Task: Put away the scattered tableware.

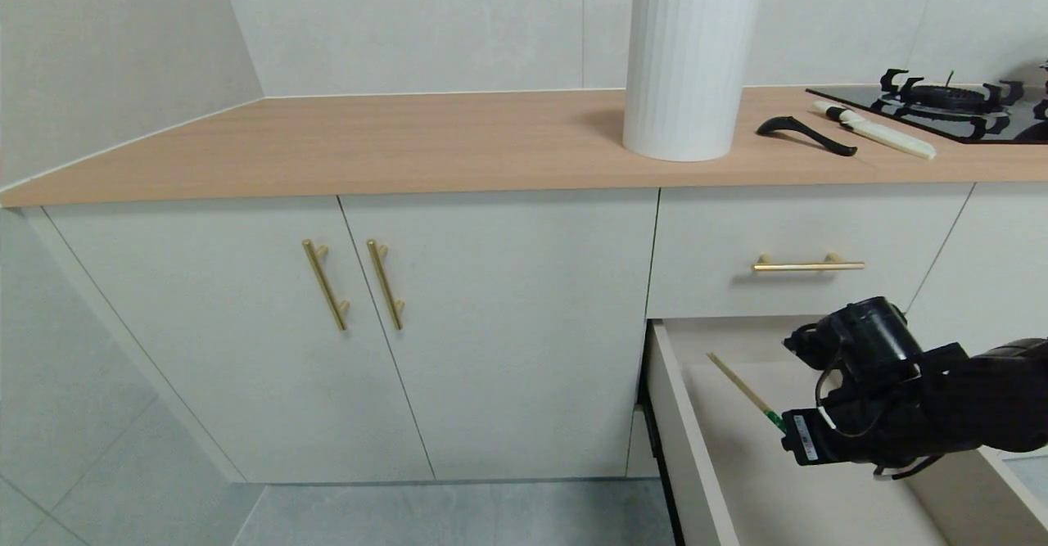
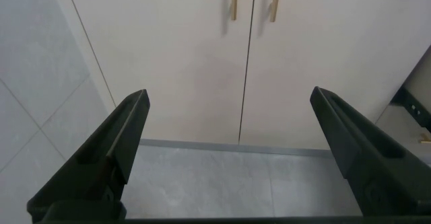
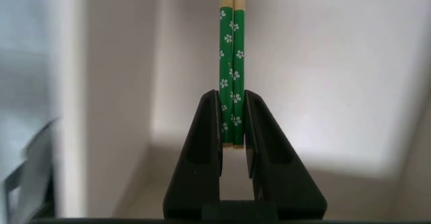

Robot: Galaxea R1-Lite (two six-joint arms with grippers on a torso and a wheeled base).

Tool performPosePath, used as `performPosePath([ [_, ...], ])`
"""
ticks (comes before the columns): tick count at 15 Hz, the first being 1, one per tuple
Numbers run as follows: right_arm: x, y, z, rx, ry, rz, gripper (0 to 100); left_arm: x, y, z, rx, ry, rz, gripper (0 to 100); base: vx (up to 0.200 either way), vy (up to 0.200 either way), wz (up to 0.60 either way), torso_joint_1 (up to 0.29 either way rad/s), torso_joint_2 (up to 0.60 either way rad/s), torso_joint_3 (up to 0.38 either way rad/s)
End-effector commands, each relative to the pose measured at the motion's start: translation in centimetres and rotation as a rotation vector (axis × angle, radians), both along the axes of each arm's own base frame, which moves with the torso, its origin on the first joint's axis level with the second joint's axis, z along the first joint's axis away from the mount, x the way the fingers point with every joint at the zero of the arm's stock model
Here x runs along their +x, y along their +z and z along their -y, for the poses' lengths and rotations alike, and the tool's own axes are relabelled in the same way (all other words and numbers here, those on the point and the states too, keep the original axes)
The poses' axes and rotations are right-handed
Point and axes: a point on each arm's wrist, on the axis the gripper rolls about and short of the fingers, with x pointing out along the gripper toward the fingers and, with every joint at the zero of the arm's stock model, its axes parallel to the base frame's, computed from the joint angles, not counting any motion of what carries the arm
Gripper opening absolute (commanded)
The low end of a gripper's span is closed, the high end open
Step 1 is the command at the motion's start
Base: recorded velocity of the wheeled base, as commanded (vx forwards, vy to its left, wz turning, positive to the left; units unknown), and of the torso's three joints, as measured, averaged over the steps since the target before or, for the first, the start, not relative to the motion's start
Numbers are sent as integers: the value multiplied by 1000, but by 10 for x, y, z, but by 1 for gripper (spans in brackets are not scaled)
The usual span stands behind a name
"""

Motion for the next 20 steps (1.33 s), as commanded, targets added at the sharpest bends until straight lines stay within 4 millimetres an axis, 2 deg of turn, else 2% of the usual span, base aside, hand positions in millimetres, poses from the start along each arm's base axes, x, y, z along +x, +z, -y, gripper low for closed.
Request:
performPosePath([
  [1,12,-26,-3,-30,-7,-72,0,0,0,0,0,0,0,100,0,0,0,0,0,0],
  [4,25,-47,-6,-27,-28,-88,0,0,0,0,0,1,0,100,0,0,0,0,0,0],
  [12,38,-92,-10,-49,-35,-110,0,0,0,0,0,1,0,100,0,0,0,0,0,0],
  [16,40,-103,-10,-68,-43,-119,0,0,0,0,0,1,0,100,0,0,0,0,0,0],
  [20,42,-105,-11,-62,-43,-100,0,0,0,0,0,1,0,100,0,0,0,0,0,0],
])
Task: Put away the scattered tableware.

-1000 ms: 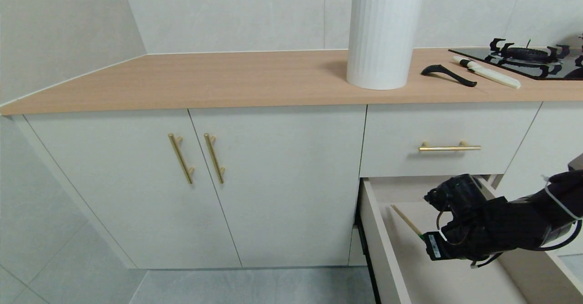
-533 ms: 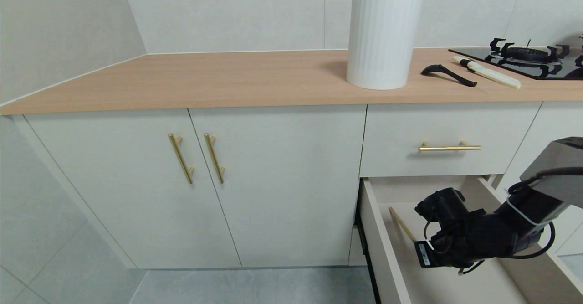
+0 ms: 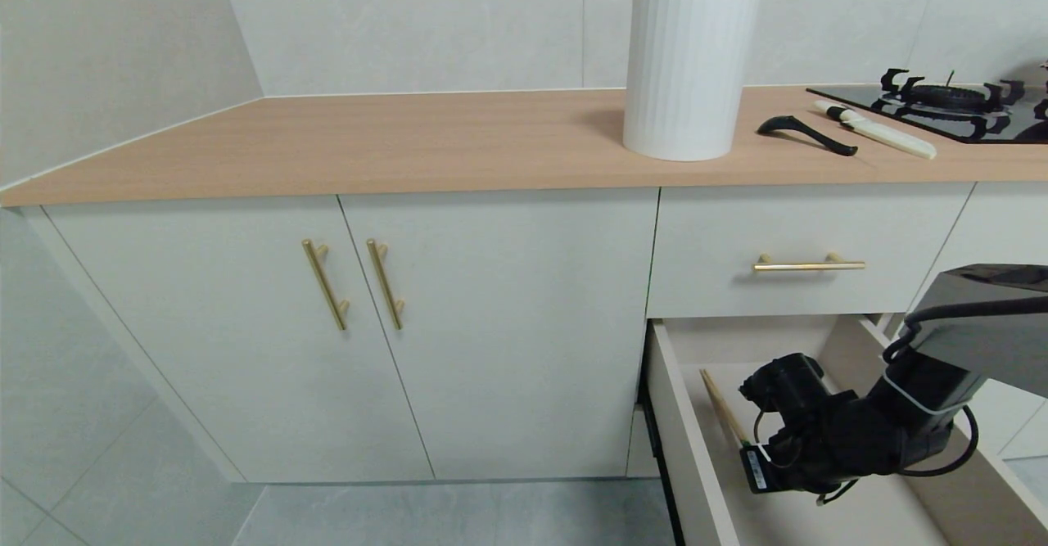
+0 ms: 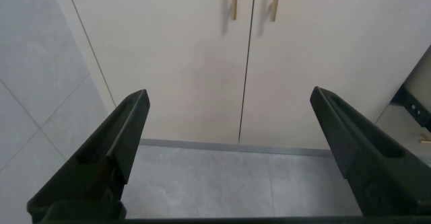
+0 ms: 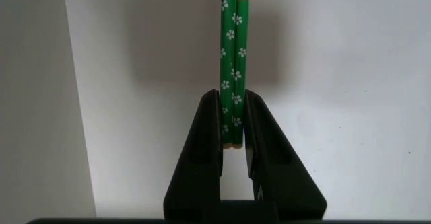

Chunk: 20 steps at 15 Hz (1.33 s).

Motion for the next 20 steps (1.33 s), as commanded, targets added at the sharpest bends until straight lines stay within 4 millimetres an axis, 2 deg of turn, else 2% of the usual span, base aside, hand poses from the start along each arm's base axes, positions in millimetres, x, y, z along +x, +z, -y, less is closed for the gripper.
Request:
performPosePath([
  [1,0,-2,0,-1,1,-5,0,0,0,0,0,2,0,100,0,0,0,0,0,0],
  [4,0,-2,0,0,1,-5,0,0,0,0,0,2,0,100,0,0,0,0,0,0],
  [5,0,-2,0,0,1,-5,100,0,0,0,0,0,0,100,0,0,0,0,0,0],
  [9,0,-2,0,1,1,-4,100,0,0,0,0,2,0,100,0,0,0,0,0,0],
  [10,-2,4,0,6,2,8,100,0,0,0,0,2,0,100,0,0,0,0,0,0],
  [11,-6,14,2,18,5,23,100,0,0,0,0,2,0,100,0,0,0,0,0,0],
  [12,-15,39,3,39,21,80,100,0,0,0,0,2,0,100,0,0,0,0,0,0],
  [14,-25,69,1,64,40,163,100,0,0,0,0,2,0,100,0,0,0,0,0,0],
  [18,-41,115,5,103,50,302,100,0,0,0,0,2,0,100,0,0,0,0,0,0],
  [20,-49,129,8,106,64,349,100,0,0,0,0,0,0,100,0,0,0,0,0,0],
])
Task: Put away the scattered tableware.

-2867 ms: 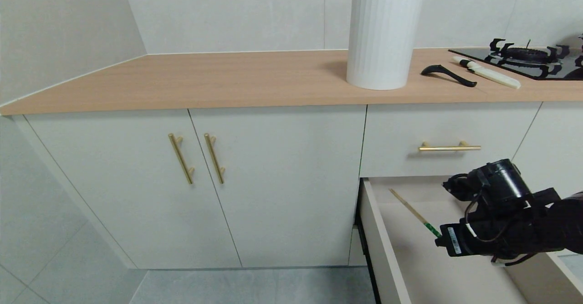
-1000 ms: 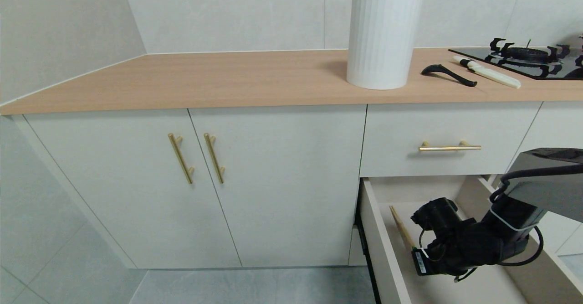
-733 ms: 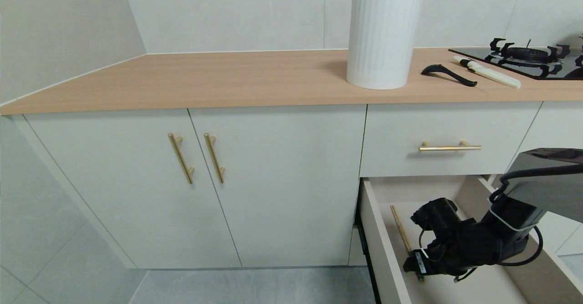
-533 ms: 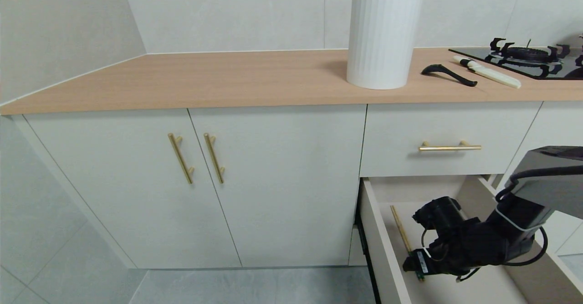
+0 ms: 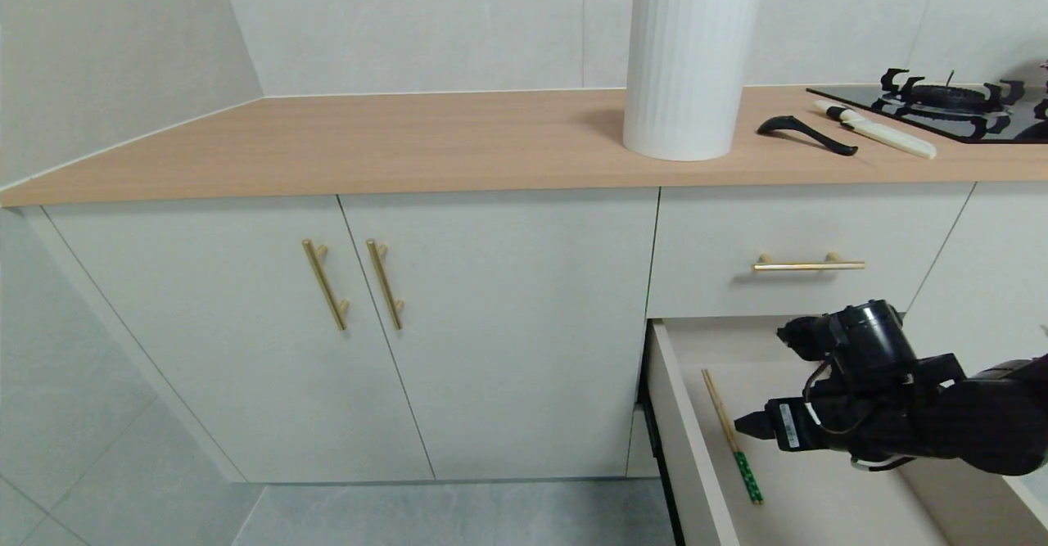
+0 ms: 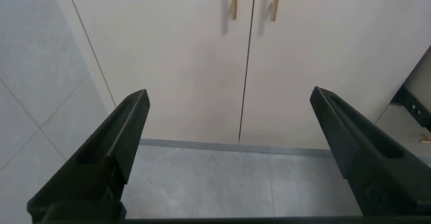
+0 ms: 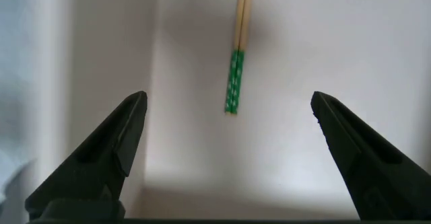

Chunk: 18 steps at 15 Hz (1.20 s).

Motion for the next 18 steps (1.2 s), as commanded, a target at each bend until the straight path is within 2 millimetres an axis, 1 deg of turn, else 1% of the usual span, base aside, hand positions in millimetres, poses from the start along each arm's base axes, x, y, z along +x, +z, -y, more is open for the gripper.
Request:
performPosePath([
  [1,-15,33,5,28,10,109,100,0,0,0,-1,1,1,100,0,0,0,7,-85,-76],
  [3,-22,46,7,47,18,154,100,0,0,0,-1,1,1,100,0,0,0,12,-227,-247],
  [5,-27,54,8,57,18,183,100,0,0,0,-1,1,1,100,0,0,0,53,-259,-349],
  [8,-33,66,10,71,19,226,100,0,0,0,-1,1,1,100,0,0,0,61,-551,-346],
  [10,-35,70,11,75,20,240,100,0,0,0,-1,1,1,100,0,0,0,132,-469,-339],
  [18,-34,70,11,74,19,242,100,0,0,0,-1,1,1,100,0,0,0,157,-469,-316],
])
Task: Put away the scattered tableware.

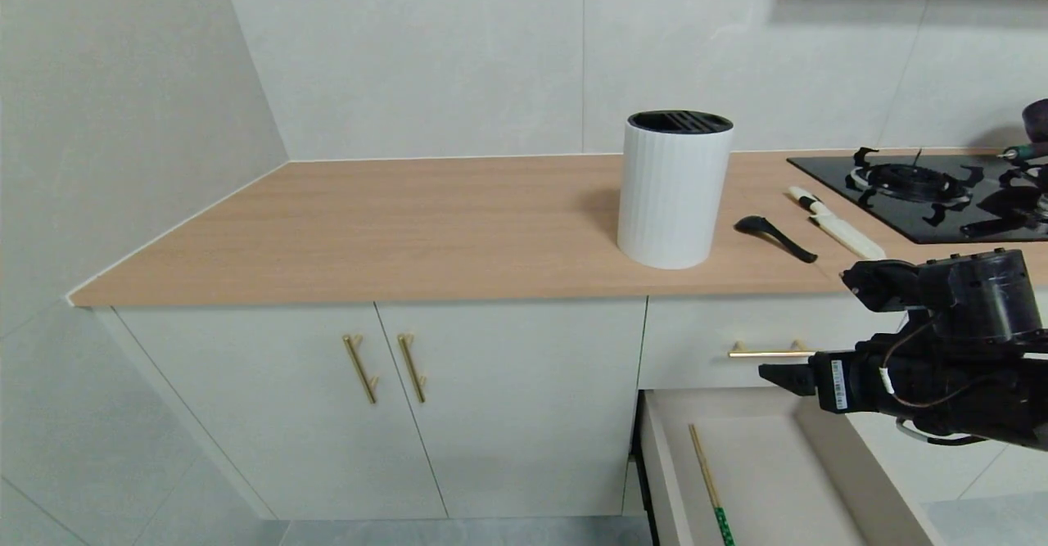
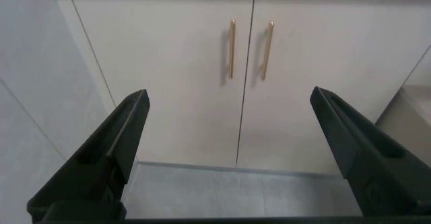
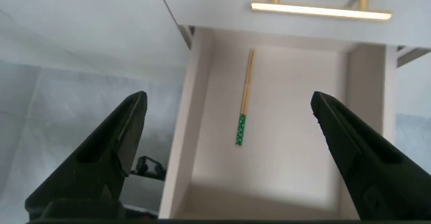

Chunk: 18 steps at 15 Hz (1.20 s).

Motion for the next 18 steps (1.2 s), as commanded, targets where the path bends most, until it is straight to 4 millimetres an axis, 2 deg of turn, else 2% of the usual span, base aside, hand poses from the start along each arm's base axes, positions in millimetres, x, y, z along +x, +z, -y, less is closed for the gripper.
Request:
performPosePath([
  [1,0,1,0,1,0,5,100,0,0,0,0,1,0,100,0,0,0,198,-500,-315],
  [9,-3,4,2,-38,19,27,100,0,0,0,0,0,0,100,0,0,0,198,-483,-290],
  [11,1,11,13,-67,5,64,100,0,0,0,0,1,0,100,0,0,0,63,-122,-71],
  [12,10,18,24,-95,-11,96,100,0,0,0,0,1,0,100,0,0,0,0,0,0],
  [15,55,33,59,-102,-19,151,100,0,0,0,0,1,0,100,0,0,0,0,0,0],
  [16,69,27,69,-166,-4,147,100,0,0,0,0,1,0,100,0,0,0,0,0,0],
  [18,94,15,74,-176,21,129,100,0,0,0,0,0,0,100,0,0,0,0,0,0],
])
